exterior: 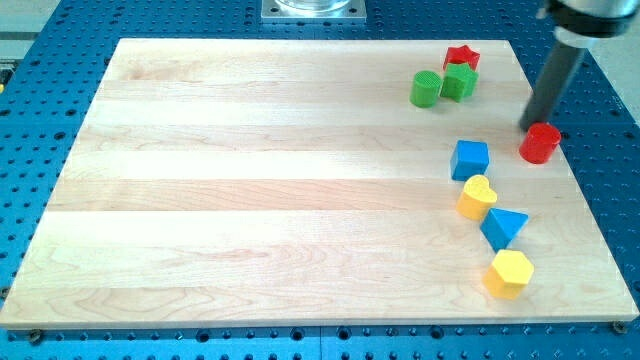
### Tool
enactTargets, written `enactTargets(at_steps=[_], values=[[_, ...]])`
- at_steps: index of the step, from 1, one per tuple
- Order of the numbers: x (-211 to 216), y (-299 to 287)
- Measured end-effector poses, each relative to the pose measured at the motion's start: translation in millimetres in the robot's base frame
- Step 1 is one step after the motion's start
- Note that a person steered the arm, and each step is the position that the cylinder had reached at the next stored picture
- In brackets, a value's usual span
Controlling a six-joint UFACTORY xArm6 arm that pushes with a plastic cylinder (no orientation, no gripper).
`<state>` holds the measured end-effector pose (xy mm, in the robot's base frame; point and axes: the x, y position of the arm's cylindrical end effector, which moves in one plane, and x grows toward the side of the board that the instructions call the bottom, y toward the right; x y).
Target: Push the red circle to the center left of the board
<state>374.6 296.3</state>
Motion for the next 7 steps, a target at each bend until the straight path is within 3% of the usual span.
enactTargets(at_steps=[1, 2, 3, 4, 5, 6, 7], values=[[10, 46], [69, -9], [46, -45], [30, -22], [6, -38], [-4, -80], [-2, -181]])
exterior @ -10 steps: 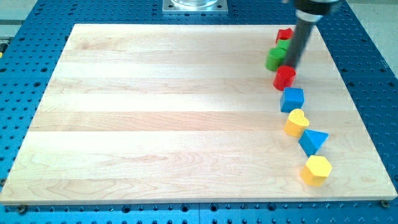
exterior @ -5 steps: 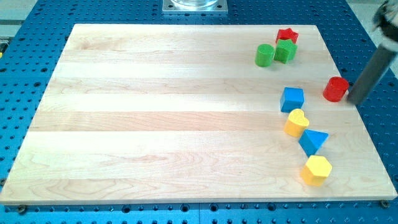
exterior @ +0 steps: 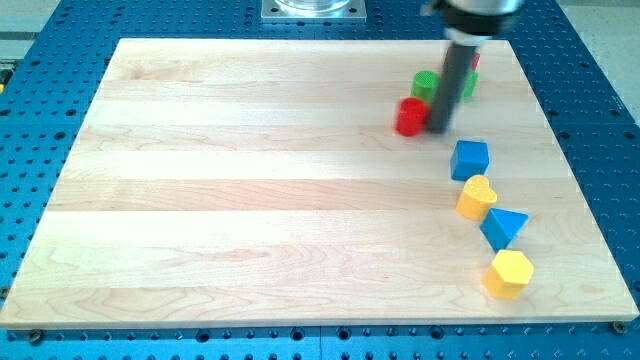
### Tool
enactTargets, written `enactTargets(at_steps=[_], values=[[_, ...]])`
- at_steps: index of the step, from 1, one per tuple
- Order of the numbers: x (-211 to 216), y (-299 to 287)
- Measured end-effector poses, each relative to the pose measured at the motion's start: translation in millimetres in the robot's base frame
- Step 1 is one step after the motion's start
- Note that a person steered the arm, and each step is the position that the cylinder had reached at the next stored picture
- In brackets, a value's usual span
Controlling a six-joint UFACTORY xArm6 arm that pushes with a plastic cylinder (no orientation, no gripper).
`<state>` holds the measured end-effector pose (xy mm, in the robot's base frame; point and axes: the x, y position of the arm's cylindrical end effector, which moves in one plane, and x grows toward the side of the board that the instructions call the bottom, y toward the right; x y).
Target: Push the red circle to the center left of the board
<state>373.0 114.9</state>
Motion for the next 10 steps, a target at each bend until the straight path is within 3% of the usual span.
enactTargets(at_steps=[2, 3, 6, 7, 8, 10], values=[[-17, -57], [-5, -151], [-8, -250], [-7, -232], [0, -173], [26, -247]])
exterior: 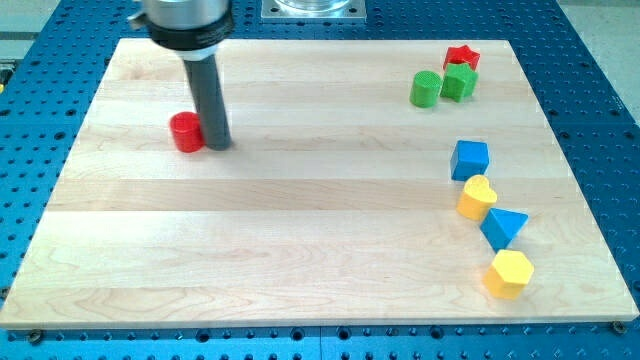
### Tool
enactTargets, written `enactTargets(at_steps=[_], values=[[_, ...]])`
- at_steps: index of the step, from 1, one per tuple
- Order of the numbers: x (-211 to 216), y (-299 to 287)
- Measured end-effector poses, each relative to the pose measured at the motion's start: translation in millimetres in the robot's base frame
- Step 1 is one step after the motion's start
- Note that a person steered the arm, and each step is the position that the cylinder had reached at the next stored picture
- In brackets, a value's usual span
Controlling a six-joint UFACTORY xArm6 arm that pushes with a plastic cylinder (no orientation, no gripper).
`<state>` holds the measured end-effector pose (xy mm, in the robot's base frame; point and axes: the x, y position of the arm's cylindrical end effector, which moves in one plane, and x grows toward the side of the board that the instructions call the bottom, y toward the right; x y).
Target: Push the red circle to the center left of the board
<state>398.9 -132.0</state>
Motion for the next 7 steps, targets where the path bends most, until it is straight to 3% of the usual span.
enactTargets(at_steps=[2, 3, 7], values=[[-5, 9], [-1, -35], [-2, -62]])
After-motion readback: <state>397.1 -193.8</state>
